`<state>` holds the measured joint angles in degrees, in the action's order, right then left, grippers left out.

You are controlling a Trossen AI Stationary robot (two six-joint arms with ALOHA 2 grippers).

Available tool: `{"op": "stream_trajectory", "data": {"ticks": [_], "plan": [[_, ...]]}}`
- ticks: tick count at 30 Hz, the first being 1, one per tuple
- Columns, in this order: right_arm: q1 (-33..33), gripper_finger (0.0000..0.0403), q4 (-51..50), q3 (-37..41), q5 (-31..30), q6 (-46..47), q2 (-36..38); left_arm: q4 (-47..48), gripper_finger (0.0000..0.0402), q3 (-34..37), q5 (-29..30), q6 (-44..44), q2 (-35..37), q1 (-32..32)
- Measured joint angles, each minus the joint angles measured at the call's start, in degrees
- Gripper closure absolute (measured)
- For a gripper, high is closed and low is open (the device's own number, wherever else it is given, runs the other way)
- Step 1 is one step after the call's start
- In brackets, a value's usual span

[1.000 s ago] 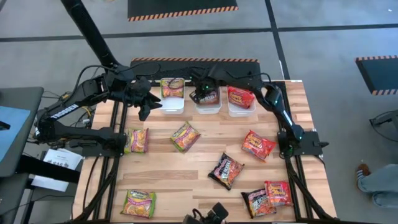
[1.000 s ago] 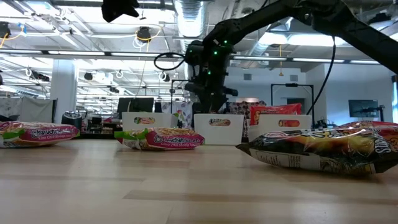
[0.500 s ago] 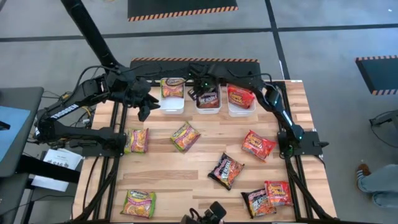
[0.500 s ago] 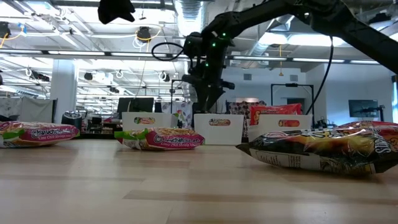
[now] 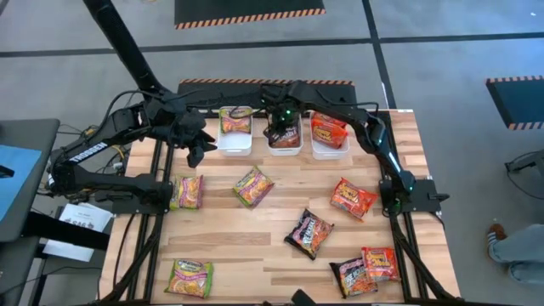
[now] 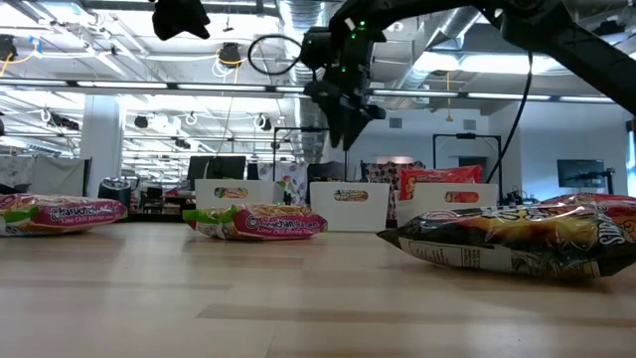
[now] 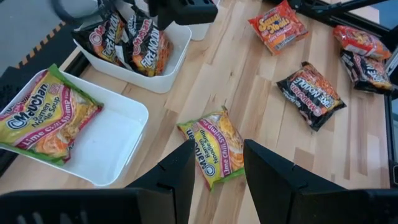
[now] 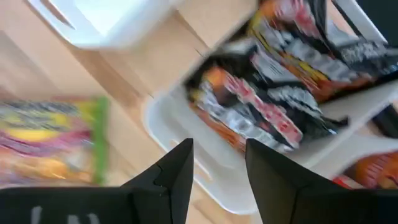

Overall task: Sort Maruchan noodles
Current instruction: Put the black noodle pack into the middle white bin

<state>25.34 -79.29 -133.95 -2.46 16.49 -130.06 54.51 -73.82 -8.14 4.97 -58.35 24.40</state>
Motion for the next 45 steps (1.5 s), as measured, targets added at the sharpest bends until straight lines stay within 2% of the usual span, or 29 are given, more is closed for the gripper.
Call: {"op": "stream_trajectory", "data": {"ticks": [5,18,35,45], "plan": [[-0.4,0.0233,-0.1,0.3,3.8,1.0,-1.7,0.1,0.0281,0.0,0.0,0.0,0.0,0.0],[-0.4,0.0233,5.4,10.6,2.5,3.0,-1.6,0.1,0.0281,0.0,0.0,-0.8,0.0,0.0],[0.2,0.0233,11.4,17.3,2.6,4.7,-1.5,0.0,0.0281,0.0,0.0,-0.7,0.0,0.0],[1.9,0.0233,17.8,17.5,-2.6,6.0,-1.5,0.1,0.0281,0.0,1.6,-0.9,0.0,0.0]]}}
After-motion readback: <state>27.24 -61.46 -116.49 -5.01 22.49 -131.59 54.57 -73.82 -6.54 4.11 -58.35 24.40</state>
